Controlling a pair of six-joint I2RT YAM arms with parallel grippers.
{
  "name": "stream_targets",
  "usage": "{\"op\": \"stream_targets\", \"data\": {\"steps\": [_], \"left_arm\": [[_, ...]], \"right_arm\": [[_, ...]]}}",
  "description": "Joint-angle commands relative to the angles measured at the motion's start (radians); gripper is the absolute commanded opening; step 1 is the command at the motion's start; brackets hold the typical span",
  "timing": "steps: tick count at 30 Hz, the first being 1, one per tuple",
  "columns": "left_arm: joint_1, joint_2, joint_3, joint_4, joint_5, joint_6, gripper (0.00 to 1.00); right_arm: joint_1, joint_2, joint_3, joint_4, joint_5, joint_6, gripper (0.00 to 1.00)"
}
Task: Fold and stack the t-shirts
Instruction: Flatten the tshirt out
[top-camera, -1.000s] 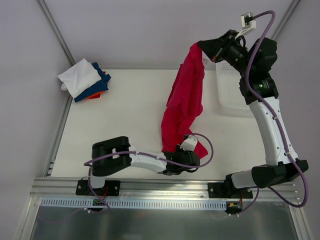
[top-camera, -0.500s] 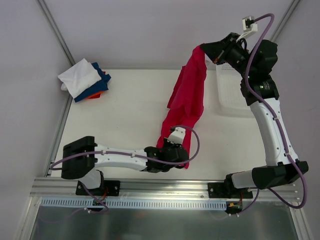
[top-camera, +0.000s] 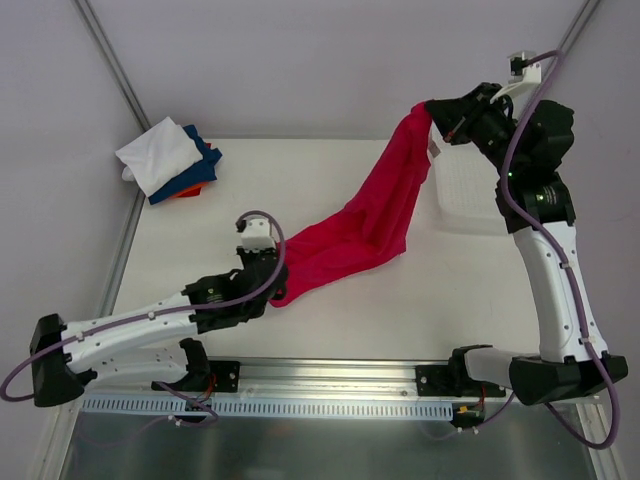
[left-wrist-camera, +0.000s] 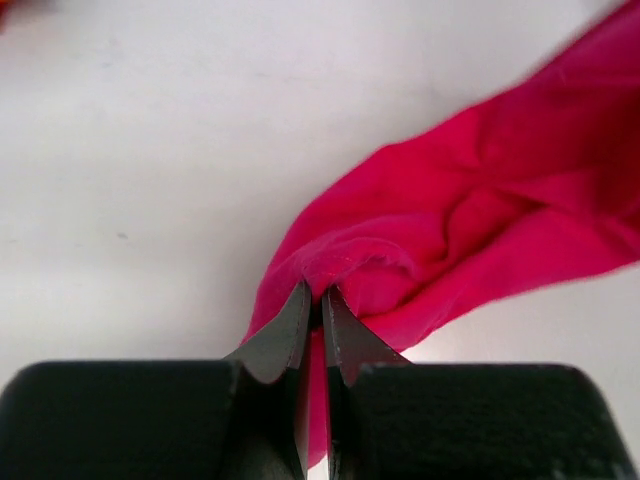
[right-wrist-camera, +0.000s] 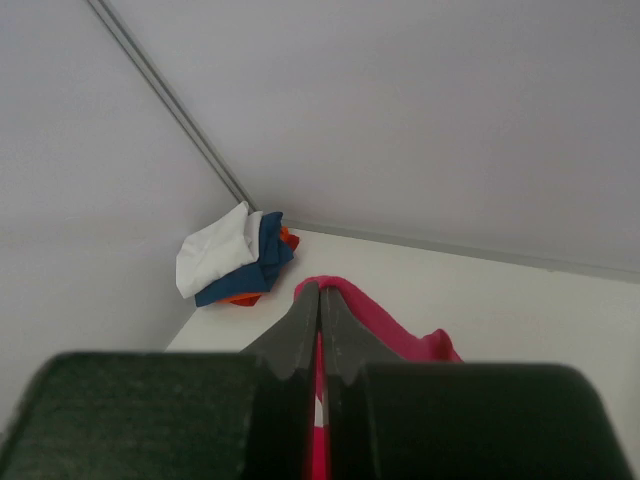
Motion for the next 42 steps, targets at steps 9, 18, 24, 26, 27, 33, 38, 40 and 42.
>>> {"op": "stream_targets", "data": {"steps": [9, 18, 24, 26, 27, 33, 38, 40, 42], "left_arm": [[0.275, -0.262, -0.072, -0.141, -0.152, -0.038, 0.00], [0.416, -0.243, -0.050, -0.184, -0.189, -0.067, 0.00], [0.496, -0.239, -0.043, -0.189, -0.209, -0.071, 0.00], [0.529, -0.235, -0.044, -0.191, -0.206, -0.071, 0.00], [0.537, -0.232, -0.046, -0.191, -0.205, -0.073, 0.00], [0.577, -0.192, -0.043, -0.189, -0.206, -0.094, 0.00], [0.598, -0.079, -0.006, -0.186, -0.211, -0.113, 0.00], [0.609, -0.014, 0.019, -0.186, -0.214, -0.125, 0.00], [0.618, 0.030, 0.033, -0.186, -0.211, -0.137, 0.00]], "right_arm": [[-0.018, -0.196, -0.137, -0.027, 0.249, -0.100, 0.01], [-0.018, -0.285, -0.234, -0.191, 0.525, -0.119, 0.01], [-0.018, -0.296, -0.317, -0.219, 0.604, -0.135, 0.01], [-0.018, -0.281, -0.325, -0.224, 0.601, -0.137, 0.00], [-0.018, -0.270, -0.328, -0.222, 0.601, -0.140, 0.01], [-0.018, -0.174, -0.299, -0.170, 0.576, -0.151, 0.00], [-0.018, 0.001, -0.208, -0.155, 0.539, -0.160, 0.01], [-0.018, 0.060, -0.176, -0.148, 0.524, -0.160, 0.01], [-0.018, 0.145, -0.128, -0.139, 0.504, -0.160, 0.01]]}}
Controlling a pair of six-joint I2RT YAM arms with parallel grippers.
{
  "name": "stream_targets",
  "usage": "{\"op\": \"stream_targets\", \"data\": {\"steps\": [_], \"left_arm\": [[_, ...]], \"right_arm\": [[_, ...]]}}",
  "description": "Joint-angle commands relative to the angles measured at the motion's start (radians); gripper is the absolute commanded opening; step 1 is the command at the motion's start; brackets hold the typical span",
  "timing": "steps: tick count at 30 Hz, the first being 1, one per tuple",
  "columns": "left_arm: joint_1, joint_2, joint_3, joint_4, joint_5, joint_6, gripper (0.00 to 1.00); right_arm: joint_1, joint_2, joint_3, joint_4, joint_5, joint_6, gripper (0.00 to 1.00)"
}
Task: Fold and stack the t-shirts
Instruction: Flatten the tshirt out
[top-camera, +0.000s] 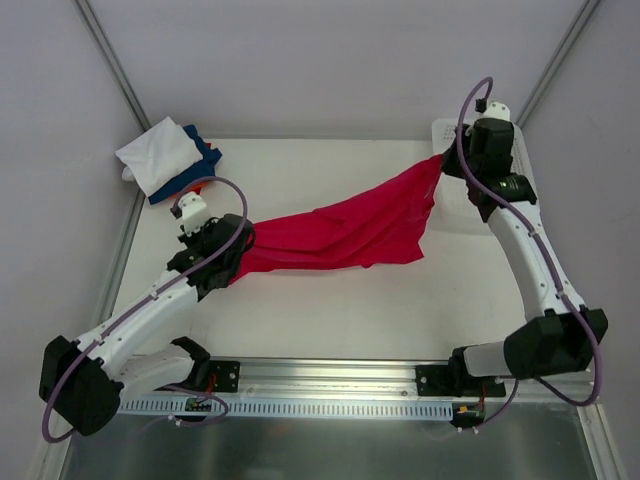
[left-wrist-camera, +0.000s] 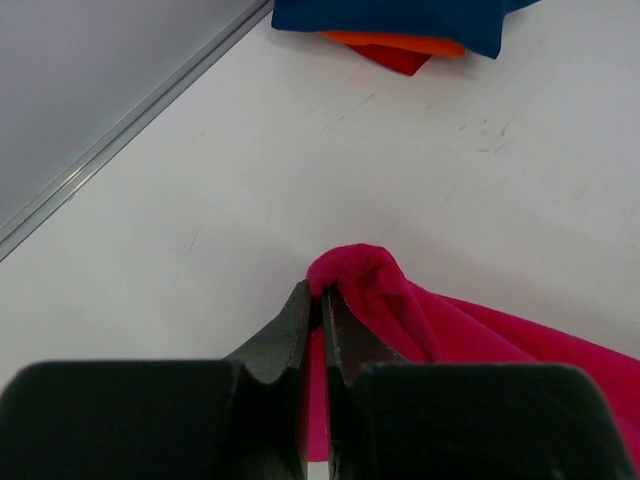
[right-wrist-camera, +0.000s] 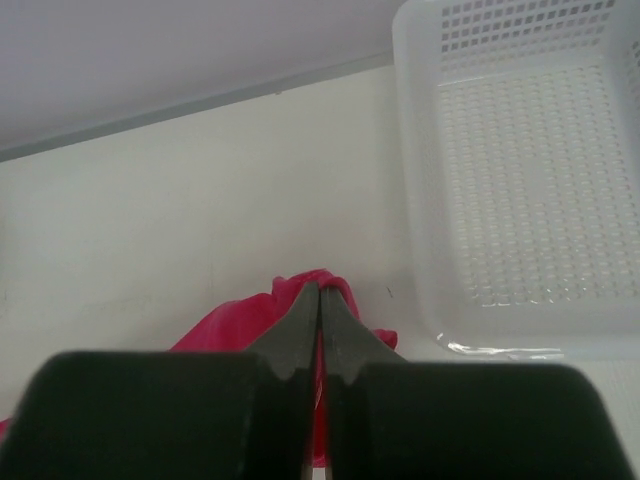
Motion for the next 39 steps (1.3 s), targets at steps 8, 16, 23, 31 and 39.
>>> {"op": "stream_targets", "data": {"steps": [8, 16, 23, 31, 39], "left_arm": [[0.100, 0.321, 0.178, 0.023, -0.021, -0.072, 0.00], [0.166, 0.628, 0.367, 0.033, -0.015, -0.073, 0.00], [0.215, 0.802, 0.532, 0.039, -0.031, -0.020, 0.00], [0.248, 0.849, 0.609, 0.040, -0.063, -0.026, 0.00], [0.272, 0.901, 0.678, 0.040, -0.069, 0.002, 0.00]], "right_arm": [[-0.009, 0.336, 0.248, 0.094, -0.042, -0.026, 0.01], [-0.007, 0.614, 0.487, 0.083, -0.062, -0.061, 0.01], [-0.007, 0.833, 0.684, 0.072, -0.067, -0.069, 0.01], [-0.007, 0.905, 0.658, 0.308, -0.088, -0.049, 0.01], [-0.012, 1.071, 0.829, 0.355, -0.139, 0.017, 0.00]]}}
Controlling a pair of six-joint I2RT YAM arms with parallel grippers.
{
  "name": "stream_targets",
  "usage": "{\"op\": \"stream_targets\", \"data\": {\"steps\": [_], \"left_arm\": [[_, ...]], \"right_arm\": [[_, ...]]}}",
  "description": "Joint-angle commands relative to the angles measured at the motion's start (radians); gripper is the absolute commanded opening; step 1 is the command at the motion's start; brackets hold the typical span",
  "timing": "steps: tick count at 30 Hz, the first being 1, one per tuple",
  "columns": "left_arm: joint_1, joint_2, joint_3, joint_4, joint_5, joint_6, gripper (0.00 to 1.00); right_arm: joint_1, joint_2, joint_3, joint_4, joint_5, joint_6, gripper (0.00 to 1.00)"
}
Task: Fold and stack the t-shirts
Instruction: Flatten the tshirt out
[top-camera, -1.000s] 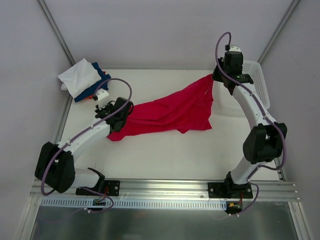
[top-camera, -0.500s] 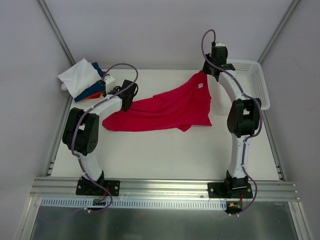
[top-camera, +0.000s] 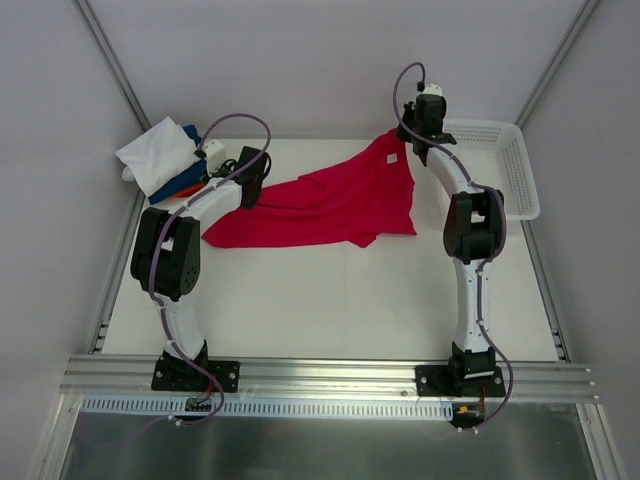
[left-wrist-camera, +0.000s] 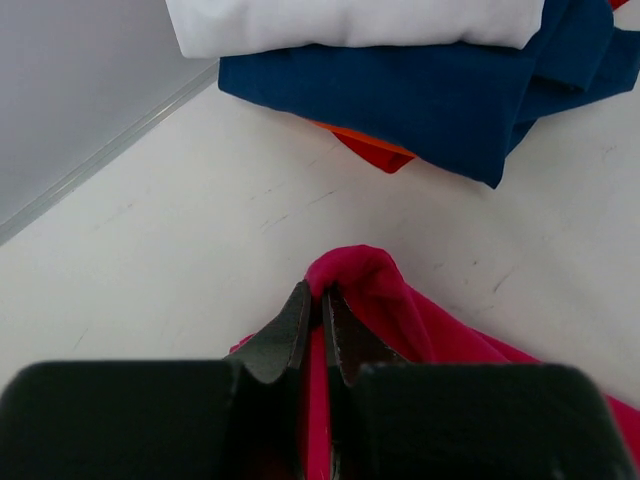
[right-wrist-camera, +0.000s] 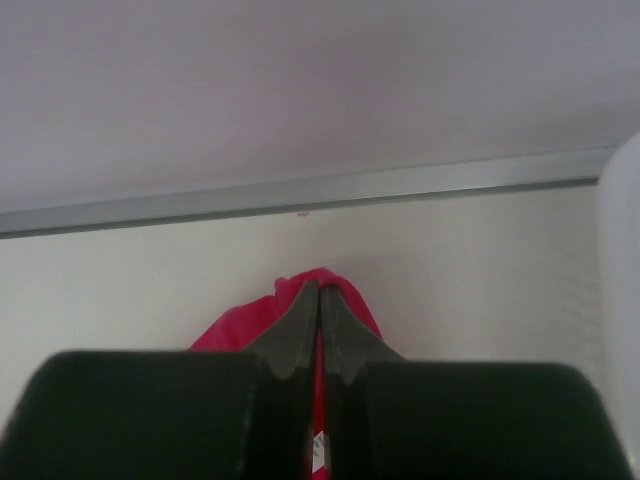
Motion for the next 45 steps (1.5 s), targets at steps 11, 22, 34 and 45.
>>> {"op": "stream_targets", "data": {"steps": [11, 22, 34, 45], "left_arm": [[0.027, 0.037, 0.088, 0.003, -0.033, 0.096, 0.87], [0.018, -0.234, -0.111, 0.000, 0.022, 0.116, 0.95], [0.015, -0.498, -0.430, -0.010, 0.206, 0.110, 0.89], [0.150, -0.549, -0.555, 0.016, 0.410, 0.168, 0.88]], "right_arm": [[-0.013, 0.024, 0.053, 0.016, -0.053, 0.007, 0.48], [0.007, -0.321, -0.223, -0.053, -0.097, 0.024, 0.41], [0.102, -0.698, -0.566, -0.173, -0.096, 0.024, 0.39], [0.131, -0.924, -0.758, -0.199, -0.111, 0.019, 0.39]]}}
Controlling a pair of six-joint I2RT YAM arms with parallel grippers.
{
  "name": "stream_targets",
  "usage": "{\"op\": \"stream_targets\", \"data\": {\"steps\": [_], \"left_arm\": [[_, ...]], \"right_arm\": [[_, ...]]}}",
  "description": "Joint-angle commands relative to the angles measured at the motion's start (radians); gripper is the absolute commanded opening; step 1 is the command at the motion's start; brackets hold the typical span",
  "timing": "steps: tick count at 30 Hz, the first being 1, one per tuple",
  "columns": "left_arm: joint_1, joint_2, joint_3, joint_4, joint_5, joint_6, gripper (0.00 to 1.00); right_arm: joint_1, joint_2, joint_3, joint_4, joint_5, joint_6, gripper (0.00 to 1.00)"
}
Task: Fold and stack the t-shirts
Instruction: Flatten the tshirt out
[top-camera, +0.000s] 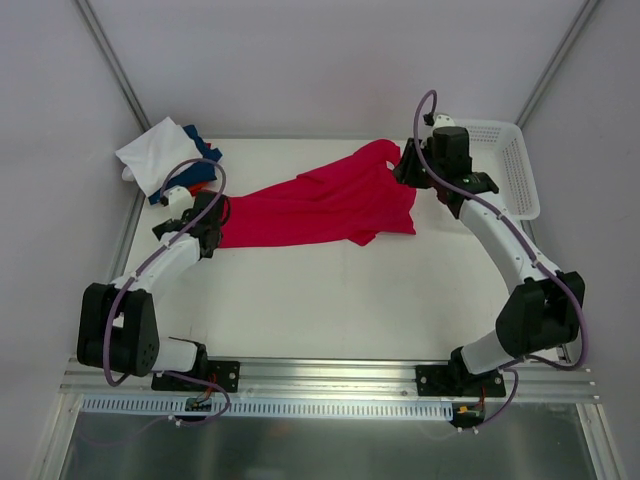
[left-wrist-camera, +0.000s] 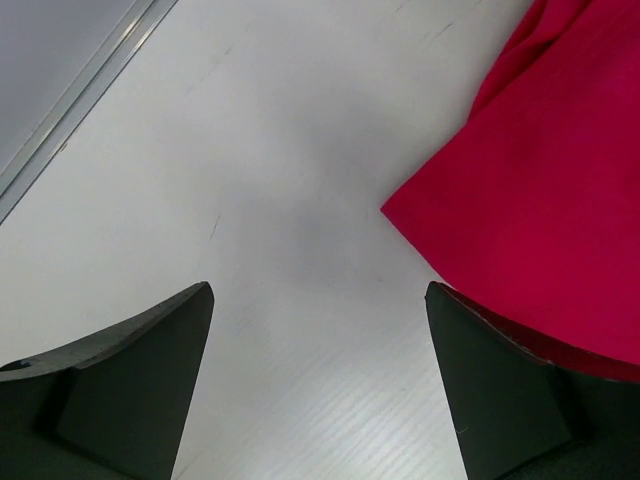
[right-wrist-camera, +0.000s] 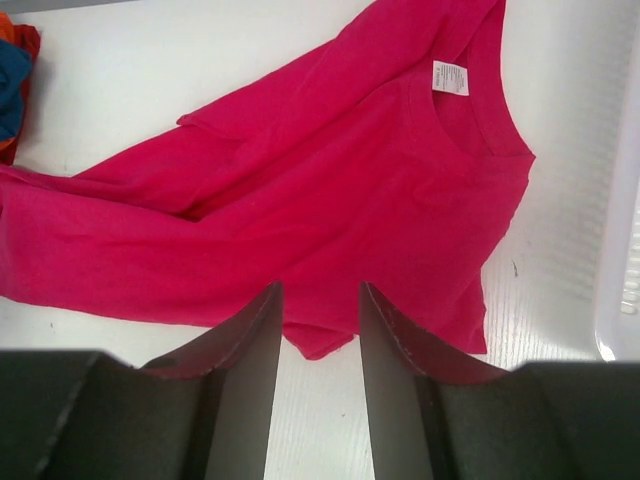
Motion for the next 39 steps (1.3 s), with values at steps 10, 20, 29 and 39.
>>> {"op": "stream_targets", "data": {"steps": [10, 20, 29, 39], "left_arm": [[0.139, -0.068, -0.131, 0.293, 0.347, 0.174, 0.88], [0.186, -0.051, -0.171, 0.451, 0.582, 0.278, 0.84], [0.230, 0.046, -0.091, 0.344, 0.649, 0.240, 0.80], [0.241, 0.089, -0.057, 0.292, 0.656, 0.237, 0.79]], "right_arm": [[0.009, -0.146, -0.046, 0.002, -0.048, 0.009, 0.39], [0.011, -0.180, -0.060, -0.004, -0.066, 0.020, 0.39], [0.011, -0.206, -0.055, -0.010, -0.086, 0.037, 0.39], [0.011, -0.232, -0.057, -0.012, -0.117, 0.061, 0.40]]}}
